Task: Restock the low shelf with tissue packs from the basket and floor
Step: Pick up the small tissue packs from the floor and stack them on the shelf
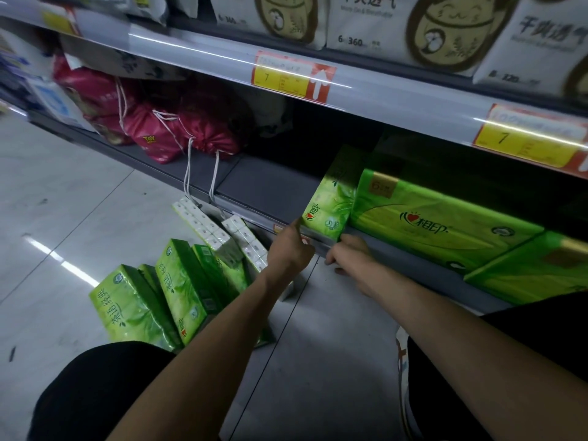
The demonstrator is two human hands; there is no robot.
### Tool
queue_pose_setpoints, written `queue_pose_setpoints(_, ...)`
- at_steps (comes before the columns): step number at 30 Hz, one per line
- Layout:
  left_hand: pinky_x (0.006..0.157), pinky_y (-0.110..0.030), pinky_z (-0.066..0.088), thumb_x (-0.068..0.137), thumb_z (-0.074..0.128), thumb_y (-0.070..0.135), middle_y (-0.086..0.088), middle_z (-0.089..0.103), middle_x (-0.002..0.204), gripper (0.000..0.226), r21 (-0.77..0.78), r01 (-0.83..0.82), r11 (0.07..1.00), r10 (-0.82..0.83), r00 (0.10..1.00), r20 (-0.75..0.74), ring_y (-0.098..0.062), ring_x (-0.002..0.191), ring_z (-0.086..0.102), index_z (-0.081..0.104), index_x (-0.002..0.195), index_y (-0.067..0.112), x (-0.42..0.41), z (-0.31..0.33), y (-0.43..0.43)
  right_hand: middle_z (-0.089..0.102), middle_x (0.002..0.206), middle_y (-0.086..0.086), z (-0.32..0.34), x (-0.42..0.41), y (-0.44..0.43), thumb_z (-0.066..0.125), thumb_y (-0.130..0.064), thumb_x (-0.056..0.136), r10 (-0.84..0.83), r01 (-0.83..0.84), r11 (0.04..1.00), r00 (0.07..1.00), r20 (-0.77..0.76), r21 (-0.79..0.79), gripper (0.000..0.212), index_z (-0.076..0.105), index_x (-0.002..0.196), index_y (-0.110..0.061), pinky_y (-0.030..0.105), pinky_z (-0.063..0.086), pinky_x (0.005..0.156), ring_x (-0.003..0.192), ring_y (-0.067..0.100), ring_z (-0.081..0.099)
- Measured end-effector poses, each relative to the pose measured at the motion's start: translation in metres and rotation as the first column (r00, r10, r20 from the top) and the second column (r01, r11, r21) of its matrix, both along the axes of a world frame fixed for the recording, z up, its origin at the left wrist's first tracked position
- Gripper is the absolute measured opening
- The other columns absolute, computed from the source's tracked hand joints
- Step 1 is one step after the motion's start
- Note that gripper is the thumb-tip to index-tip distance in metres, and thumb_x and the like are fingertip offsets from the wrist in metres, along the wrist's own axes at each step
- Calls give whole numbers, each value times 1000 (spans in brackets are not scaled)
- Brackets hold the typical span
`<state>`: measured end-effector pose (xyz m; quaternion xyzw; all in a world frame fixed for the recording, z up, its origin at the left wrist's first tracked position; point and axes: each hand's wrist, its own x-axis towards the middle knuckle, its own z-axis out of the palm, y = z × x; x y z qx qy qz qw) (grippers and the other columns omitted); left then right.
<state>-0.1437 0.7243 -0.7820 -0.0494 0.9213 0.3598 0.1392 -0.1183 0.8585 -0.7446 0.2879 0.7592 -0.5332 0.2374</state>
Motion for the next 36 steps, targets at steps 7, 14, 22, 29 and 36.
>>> queue_pose_setpoints(7, 82, -27, 45, 89, 73, 8, -12, 66, 120, 67, 5, 74, 997, -74, 981, 180, -28, 110, 64, 47, 150, 14, 17, 17, -11, 64, 127, 14, 12, 14, -5, 68, -1, 84, 42, -42, 999, 999, 29, -20, 51, 58, 133, -9, 47, 57, 98, 99, 26, 58)
queue_pose_setpoints(14, 99, -34, 53, 90, 72, 18, -7, 67, 133, 46, -105, 175, 979, -153, 970, 186, -25, 117, 65, 63, 135, 16, 51, 44, -42, 59, 127, 11, 34, 39, -13, 72, -15, 83, 227, -223, 963, 974, -11, 150, 61, 54, 140, -10, 36, 52, 87, 112, 30, 58)
queue_pose_setpoints(22, 102, -50, 50, 89, 58, 61, -6, 56, 144, 71, -472, 99, 876, -140, 989, -51, -32, 132, 52, 41, 153, 33, 122, 97, -111, 46, 141, 18, 89, 67, -46, 70, -46, 82, 787, -596, 471, 617, -4, 650, 71, 45, 143, -19, 41, 49, 94, 125, 39, 50)
queue_pose_setpoints(29, 105, -52, 47, 86, 51, 78, -10, 43, 156, 90, -602, 11, 799, -12, 1000, 3, -35, 141, 42, 27, 160, 32, 177, 100, -178, 18, 162, 17, 127, 88, -71, 73, -52, 84, 934, -689, 146, 334, 131, 710, 99, 17, 160, -21, 47, 39, 111, 146, 40, 26)
queue_pose_setpoints(36, 93, -48, 48, 83, 35, 92, -13, 55, 141, 100, -595, -74, 800, 146, 986, 74, -38, 123, 56, 27, 158, 26, 196, 57, -194, 34, 150, 15, 111, 105, -93, 64, -44, 89, 969, -745, -119, 56, 239, 656, 83, 21, 157, -21, 46, 47, 102, 136, 38, 39)
